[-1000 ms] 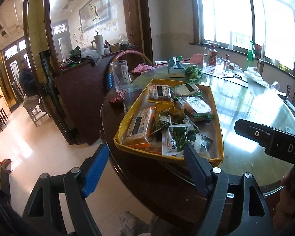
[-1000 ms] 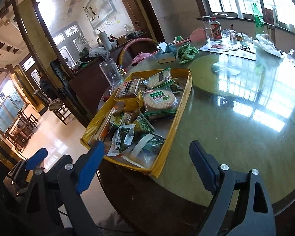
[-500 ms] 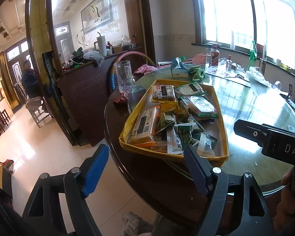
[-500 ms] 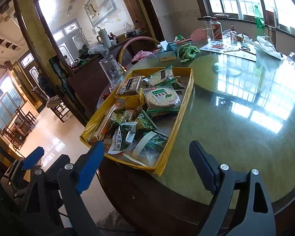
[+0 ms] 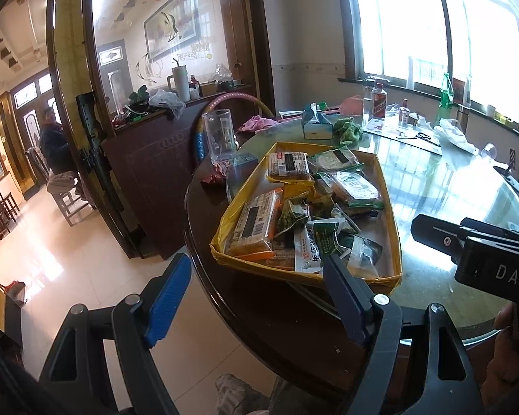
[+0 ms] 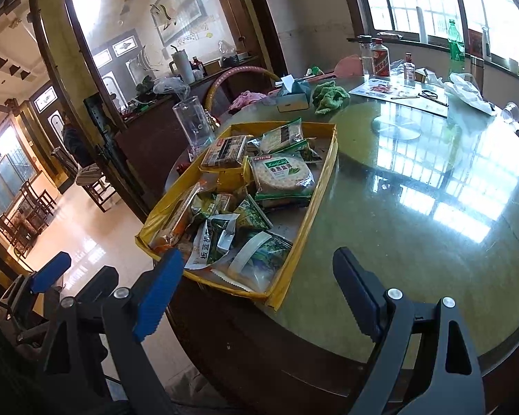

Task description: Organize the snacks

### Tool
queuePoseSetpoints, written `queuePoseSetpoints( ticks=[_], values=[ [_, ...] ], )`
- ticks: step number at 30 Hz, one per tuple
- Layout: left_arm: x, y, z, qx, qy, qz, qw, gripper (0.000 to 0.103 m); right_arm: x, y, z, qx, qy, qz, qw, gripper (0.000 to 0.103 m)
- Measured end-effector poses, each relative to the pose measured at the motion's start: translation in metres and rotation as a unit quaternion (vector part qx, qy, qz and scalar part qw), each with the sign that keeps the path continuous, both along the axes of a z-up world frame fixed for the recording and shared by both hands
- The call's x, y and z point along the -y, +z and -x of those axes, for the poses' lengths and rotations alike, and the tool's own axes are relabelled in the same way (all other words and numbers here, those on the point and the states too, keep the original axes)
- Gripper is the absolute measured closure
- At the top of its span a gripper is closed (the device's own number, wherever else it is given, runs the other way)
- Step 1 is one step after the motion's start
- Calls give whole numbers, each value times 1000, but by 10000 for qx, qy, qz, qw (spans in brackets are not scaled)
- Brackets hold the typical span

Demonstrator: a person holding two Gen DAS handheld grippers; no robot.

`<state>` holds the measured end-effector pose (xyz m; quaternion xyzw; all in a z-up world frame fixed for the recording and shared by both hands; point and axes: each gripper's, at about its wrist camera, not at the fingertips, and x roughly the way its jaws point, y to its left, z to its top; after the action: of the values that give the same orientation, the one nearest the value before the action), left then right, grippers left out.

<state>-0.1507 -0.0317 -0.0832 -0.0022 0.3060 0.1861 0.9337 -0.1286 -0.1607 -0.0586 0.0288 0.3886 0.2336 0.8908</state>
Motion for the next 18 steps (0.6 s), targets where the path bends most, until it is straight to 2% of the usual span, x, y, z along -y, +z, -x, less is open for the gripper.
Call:
queuePoseSetpoints(
  ticks=[9, 18],
  values=[
    [-8, -2, 0, 4, 37, 279, 9996, 24, -4, 0, 1, 32, 0, 84, 10000, 15],
    [4, -4, 0, -128, -123, 11, 9998, 24, -8, 1, 3, 33, 10, 117, 9999, 15]
  ],
)
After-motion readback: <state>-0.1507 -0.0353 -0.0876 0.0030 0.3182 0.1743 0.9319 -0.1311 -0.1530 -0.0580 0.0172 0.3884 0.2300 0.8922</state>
